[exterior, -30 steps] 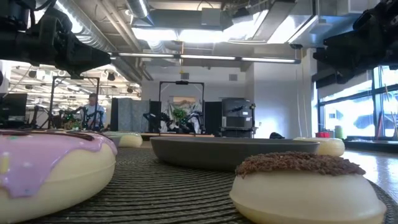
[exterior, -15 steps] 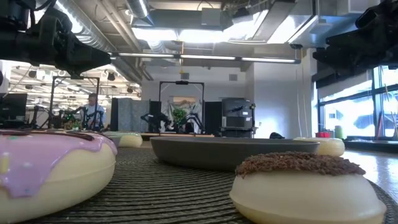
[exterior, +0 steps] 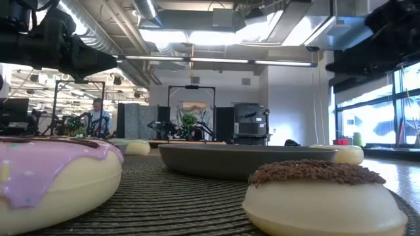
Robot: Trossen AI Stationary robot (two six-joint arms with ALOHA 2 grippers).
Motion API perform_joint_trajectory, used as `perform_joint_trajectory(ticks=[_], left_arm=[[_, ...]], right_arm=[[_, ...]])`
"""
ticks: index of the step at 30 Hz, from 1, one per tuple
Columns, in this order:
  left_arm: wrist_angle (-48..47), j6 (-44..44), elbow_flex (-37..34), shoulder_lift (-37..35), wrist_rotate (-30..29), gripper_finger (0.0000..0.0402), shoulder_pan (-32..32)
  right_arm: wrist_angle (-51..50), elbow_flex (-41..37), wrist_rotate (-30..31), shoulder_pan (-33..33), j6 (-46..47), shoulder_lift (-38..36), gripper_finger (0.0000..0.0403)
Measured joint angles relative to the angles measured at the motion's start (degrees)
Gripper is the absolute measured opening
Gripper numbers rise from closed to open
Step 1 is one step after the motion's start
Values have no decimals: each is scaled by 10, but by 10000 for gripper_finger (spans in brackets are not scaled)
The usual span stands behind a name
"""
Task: Pick & Place donuts
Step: Put the big white donut on the black plate
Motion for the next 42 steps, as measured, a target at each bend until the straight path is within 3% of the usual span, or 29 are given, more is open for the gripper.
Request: perform_joint_trajectory(ticks=[9, 19, 25, 34, 42], left_arm=[[2, -8, 0, 0, -16, 116, 0], [2, -5, 0, 0, -16, 115, 0], [2, -4, 0, 0, -15, 115, 0], [2, -4, 0, 0, -15, 116, 0], [2, -4, 0, 0, -15, 112, 0]], right_arm=[[-64, 66, -10, -51, 221, 262, 242], [-94, 149, -64, -89, 214, 454, 198], [-166, 183, -67, -90, 216, 516, 188], [-172, 183, -88, -90, 220, 555, 182], [-173, 183, -90, -90, 198, 554, 93]])
